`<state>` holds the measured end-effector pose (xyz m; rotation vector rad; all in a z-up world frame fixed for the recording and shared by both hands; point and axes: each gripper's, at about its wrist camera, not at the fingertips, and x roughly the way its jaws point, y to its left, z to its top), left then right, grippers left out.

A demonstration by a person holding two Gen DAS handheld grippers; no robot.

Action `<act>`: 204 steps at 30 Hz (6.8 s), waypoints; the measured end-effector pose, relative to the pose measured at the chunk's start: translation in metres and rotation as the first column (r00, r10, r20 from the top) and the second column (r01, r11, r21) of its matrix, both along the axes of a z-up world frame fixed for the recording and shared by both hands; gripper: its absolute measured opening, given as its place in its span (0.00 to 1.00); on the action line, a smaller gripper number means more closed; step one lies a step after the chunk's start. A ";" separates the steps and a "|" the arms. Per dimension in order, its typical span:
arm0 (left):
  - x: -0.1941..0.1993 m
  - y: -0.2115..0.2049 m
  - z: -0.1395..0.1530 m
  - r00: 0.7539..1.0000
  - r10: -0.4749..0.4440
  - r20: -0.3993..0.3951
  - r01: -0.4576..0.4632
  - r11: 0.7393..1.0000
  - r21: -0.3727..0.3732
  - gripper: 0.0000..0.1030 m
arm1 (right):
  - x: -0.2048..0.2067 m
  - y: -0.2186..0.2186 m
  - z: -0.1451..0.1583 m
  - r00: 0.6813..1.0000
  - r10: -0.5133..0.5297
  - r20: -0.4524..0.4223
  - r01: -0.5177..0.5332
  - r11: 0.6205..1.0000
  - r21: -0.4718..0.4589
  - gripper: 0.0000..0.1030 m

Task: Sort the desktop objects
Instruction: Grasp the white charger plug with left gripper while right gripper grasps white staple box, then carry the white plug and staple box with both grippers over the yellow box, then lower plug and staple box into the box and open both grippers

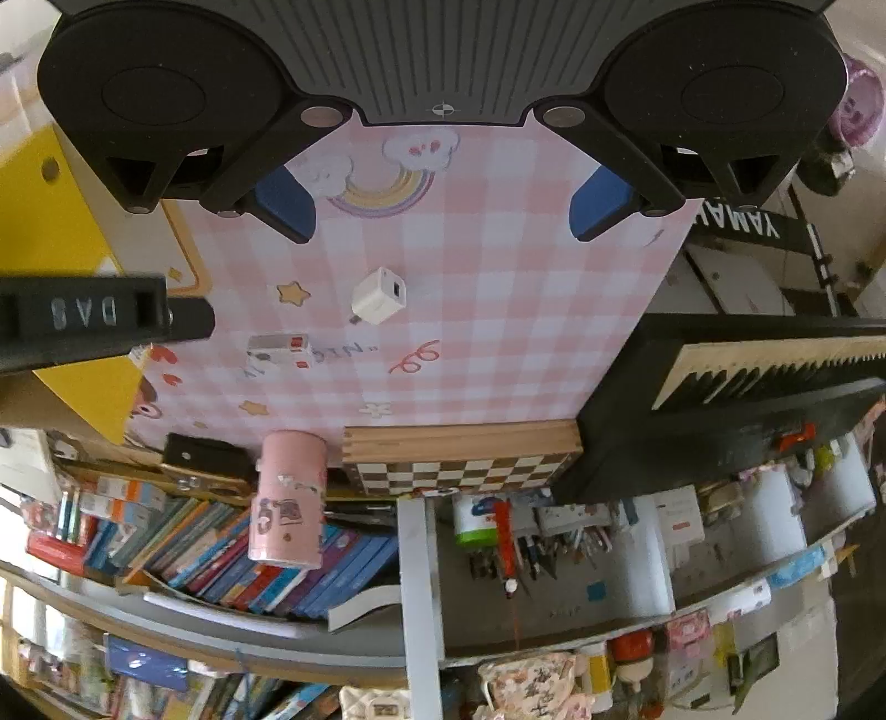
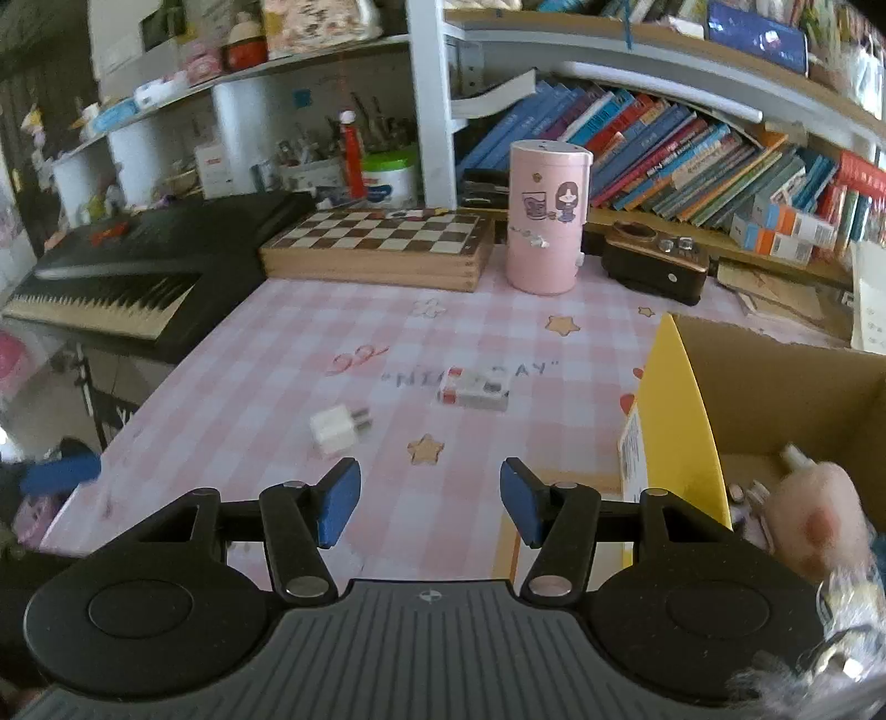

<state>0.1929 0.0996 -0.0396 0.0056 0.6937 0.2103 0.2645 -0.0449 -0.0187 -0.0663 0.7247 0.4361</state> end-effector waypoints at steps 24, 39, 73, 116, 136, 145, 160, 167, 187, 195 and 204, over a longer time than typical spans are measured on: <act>0.127 -0.007 -0.054 0.991 0.017 -0.136 -0.028 0.996 -0.079 0.85 | 0.138 0.032 -0.064 0.982 -0.032 -0.185 0.023 0.998 -0.052 0.66; 0.126 0.008 -0.054 0.988 0.024 -0.151 -0.044 0.990 -0.136 0.34 | 0.157 0.049 -0.081 0.990 -0.035 -0.133 0.021 0.995 -0.102 0.53; -0.033 0.023 0.045 0.995 -0.078 0.066 0.089 0.980 -0.177 0.34 | -0.024 -0.014 0.021 0.994 0.103 -0.037 -0.102 0.994 0.036 0.52; -0.143 -0.098 0.034 0.872 -0.489 0.009 0.481 0.855 -0.192 0.34 | -0.227 -0.140 -0.004 0.944 -0.295 -0.148 0.304 0.951 0.045 0.52; -0.081 -0.189 0.046 0.884 -0.461 0.077 0.467 0.875 -0.129 0.34 | -0.144 -0.227 0.012 0.964 -0.248 -0.094 0.253 0.966 0.046 0.52; -0.052 -0.218 0.053 0.899 -0.423 0.110 0.433 0.898 -0.085 0.34 | -0.108 -0.252 0.032 0.984 -0.179 0.002 0.179 0.982 0.052 0.52; 0.013 -0.254 0.043 0.937 -0.344 0.064 0.344 0.939 0.014 0.34 | -0.030 -0.280 0.037 0.994 -0.080 0.069 0.076 0.996 0.057 0.52; 0.046 -0.271 0.022 0.934 -0.357 -0.021 0.358 0.933 0.032 0.34 | 0.007 -0.276 0.026 0.998 -0.017 0.065 0.015 0.999 0.031 0.52; 0.090 -0.283 -0.013 0.935 -0.317 -0.157 0.327 0.944 0.039 0.34 | 0.095 -0.251 -0.004 0.996 0.037 -0.087 -0.034 0.999 0.029 0.52; 0.077 -0.290 -0.003 0.942 -0.323 -0.092 0.330 0.941 0.080 0.64 | 0.103 -0.252 -0.010 0.987 0.035 -0.158 -0.030 0.999 0.035 0.53; 0.040 -0.289 0.026 0.947 -0.316 0.051 0.303 0.936 0.181 0.82 | 0.094 -0.254 -0.003 0.994 0.021 -0.103 -0.016 0.999 0.048 0.58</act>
